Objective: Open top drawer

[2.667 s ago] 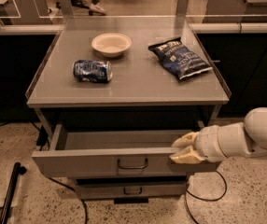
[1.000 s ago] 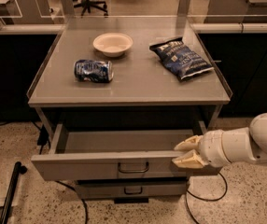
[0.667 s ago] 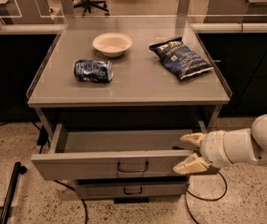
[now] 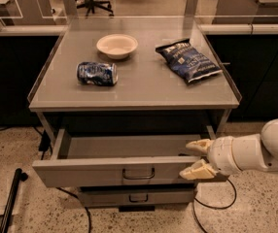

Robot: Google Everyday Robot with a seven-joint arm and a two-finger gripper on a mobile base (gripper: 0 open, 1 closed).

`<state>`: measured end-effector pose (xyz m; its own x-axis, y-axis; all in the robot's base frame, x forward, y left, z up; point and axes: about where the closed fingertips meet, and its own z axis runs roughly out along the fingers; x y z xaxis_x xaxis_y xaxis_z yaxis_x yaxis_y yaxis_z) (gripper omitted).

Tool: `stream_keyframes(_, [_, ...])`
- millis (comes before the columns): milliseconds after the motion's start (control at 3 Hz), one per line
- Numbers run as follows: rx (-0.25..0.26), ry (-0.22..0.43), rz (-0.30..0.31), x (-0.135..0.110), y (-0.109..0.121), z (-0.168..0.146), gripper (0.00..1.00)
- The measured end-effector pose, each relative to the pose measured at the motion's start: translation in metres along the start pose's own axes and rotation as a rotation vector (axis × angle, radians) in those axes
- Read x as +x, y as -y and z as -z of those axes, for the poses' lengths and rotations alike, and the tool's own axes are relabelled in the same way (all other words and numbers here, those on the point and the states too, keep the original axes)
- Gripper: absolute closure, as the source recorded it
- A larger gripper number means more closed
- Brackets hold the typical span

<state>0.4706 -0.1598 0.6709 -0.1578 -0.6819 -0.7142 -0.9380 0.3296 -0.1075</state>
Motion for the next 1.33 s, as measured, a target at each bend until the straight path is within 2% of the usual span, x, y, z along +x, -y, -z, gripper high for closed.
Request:
stream_keyframes(333, [0.011,-0.002,-0.035,0.017,-0.016,0.012,0.72])
stream_keyframes(667, [0.02,0.003,-0.05,0.021,-0.025,0.021,0.95])
stream_keyframes(1000, [0.02,0.003,-0.05,0.02,-0.025,0.022,1.0])
stream_keyframes(1333, [0.026,0.006,-0.067,0.024,-0.039,0.028,0.84])
